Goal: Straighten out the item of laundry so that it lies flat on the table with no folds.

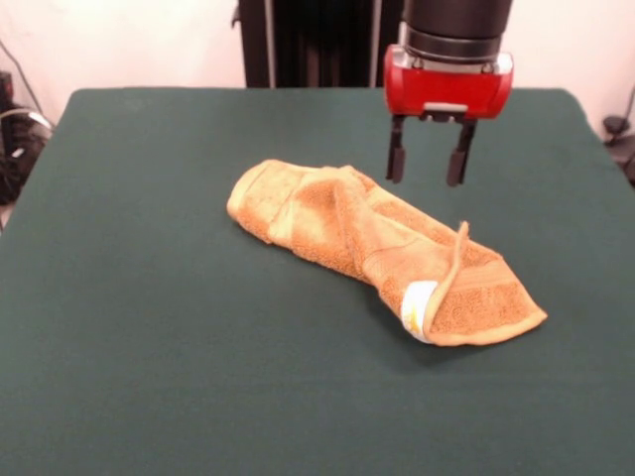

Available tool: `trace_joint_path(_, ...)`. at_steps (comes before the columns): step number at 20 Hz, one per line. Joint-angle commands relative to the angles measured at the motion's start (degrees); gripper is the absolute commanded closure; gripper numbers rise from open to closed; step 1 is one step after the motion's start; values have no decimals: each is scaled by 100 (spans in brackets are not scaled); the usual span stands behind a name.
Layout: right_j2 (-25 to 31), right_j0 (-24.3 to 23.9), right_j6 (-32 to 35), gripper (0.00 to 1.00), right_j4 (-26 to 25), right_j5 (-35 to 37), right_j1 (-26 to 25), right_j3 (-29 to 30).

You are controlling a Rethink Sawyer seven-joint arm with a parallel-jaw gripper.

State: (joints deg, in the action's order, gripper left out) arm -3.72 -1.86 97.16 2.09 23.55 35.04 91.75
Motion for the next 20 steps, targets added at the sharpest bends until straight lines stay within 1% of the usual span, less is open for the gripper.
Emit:
trace_joint_path(1,521,206,793,0,89,293,-492,6)
trace_joint_path(12,409,359,882,0,48,138,-656,-126)
trace_joint_path(20,346,444,1000,0,139,146,-819,-296)
